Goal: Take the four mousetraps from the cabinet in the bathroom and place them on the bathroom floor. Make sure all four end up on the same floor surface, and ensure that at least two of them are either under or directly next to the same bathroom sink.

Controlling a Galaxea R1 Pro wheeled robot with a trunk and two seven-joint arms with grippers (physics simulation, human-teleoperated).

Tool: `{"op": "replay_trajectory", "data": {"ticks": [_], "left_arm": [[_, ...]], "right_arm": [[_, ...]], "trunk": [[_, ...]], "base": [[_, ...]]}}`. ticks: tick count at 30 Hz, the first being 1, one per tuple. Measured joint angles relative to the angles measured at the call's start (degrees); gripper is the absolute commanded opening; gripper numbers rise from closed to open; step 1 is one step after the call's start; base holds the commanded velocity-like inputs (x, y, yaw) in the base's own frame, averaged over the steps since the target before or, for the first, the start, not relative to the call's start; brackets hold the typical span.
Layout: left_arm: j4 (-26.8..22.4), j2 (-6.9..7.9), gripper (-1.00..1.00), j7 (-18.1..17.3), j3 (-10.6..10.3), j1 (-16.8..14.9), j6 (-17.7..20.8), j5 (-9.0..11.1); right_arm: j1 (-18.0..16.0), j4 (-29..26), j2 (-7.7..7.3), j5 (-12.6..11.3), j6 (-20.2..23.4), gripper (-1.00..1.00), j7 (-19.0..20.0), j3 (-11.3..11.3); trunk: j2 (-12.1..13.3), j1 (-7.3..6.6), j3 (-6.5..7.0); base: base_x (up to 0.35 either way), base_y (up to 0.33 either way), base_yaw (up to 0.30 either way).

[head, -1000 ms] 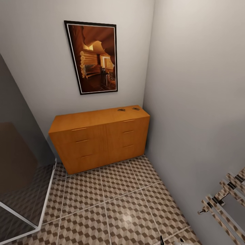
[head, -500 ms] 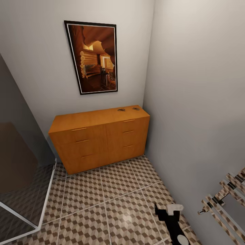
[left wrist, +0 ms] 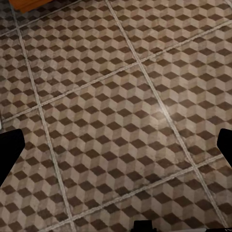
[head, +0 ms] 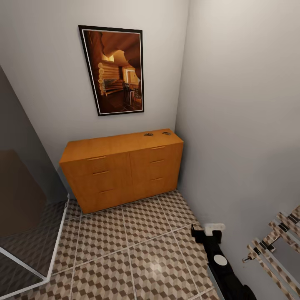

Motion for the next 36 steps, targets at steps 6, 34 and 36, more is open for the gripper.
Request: {"op": "replay_trajectory", "data": {"ticks": [6, 34, 36], "left_arm": [[0.04, 0.0, 1.0, 0.0, -0.05, 0.0, 0.06, -0.04], [0.07, -0.02, 1.0, 0.0, -0.05, 0.0, 0.07, -0.03], [0.07, -0.01, 1.0, 0.0, -0.06, 0.0, 0.07, -0.02]], "right_arm": [[0.0, -8.56, 0.08, 2.57, 7.94, 1.0, -0.92, -0.06], [-19.29, -25.98, 0.8, 3.73, 41.08, 1.0, -1.43, 0.06], [-22.16, -25.94, 1.02, 3.72, 43.29, 1.0, -1.41, 0.08]], "trunk": [[0.0, 0.0, 0.0], [0.0, 0.0, 0.01], [0.0, 0.0, 0.01]], "base": [[0.0, 0.0, 0.0], [0.0, 0.0, 0.0], [0.0, 0.0, 0.0]]}}
